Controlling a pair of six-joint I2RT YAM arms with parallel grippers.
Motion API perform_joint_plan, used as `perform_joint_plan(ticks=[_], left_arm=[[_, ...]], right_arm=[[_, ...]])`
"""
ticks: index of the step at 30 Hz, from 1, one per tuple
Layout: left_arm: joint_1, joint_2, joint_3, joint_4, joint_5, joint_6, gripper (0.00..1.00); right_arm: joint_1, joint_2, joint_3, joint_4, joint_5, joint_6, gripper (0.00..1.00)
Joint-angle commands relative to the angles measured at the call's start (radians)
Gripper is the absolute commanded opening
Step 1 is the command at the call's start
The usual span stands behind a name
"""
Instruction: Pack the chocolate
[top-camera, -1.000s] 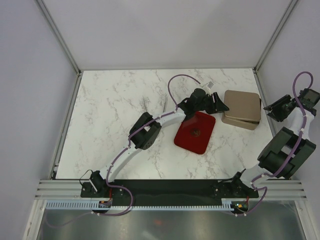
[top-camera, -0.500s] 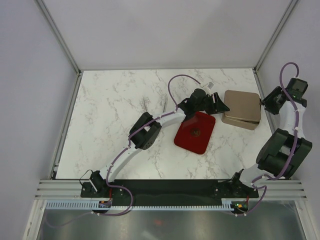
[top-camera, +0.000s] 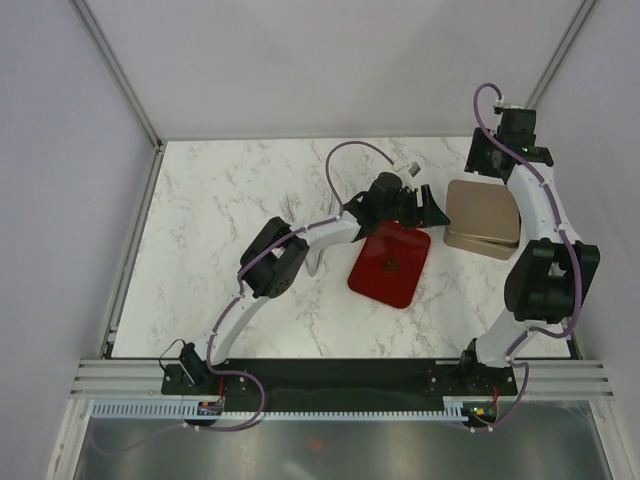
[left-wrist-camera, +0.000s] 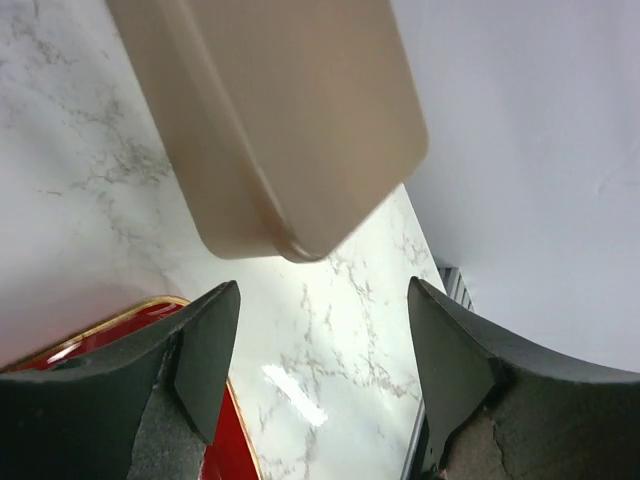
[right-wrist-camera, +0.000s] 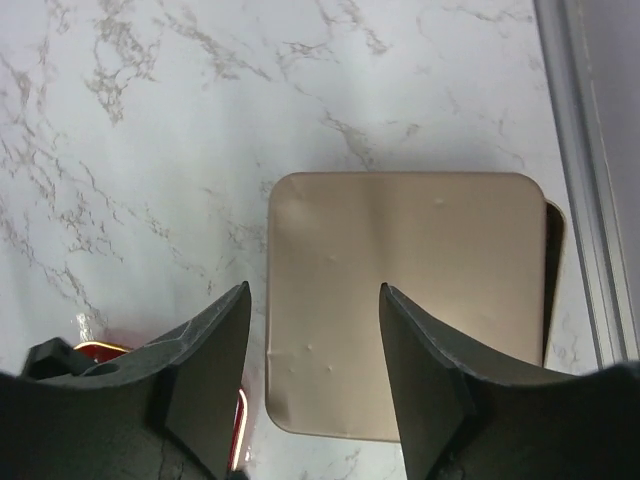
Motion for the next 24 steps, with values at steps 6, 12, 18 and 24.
perform_joint_plan(ticks=[6,12,18,24], left_arm=[[0.018,-0.355,-0.194,-0.012,0.004,0.227,0.77],[0.018,-0.616,-0.486,-0.058,-0.085,0.292,0.78],[0.017,-0.902,-0.752,-0.106,-0.190,0.280,0.79],[0.017,-1.104,-0.768,-0.366,-0.312,0.378,0.81]], right_arm=[[0.055,0.134,0.130,0.002,-0.029,-0.199,0.72],[0.179,0.203,0.164,-0.061,0.150,-0.356,0.74],[0.265,0.217,0.163,-0.073,0.363,-0.283,0.71],[0.287,0.227,0.104,-0.070,0.452,-0.214,0.70]])
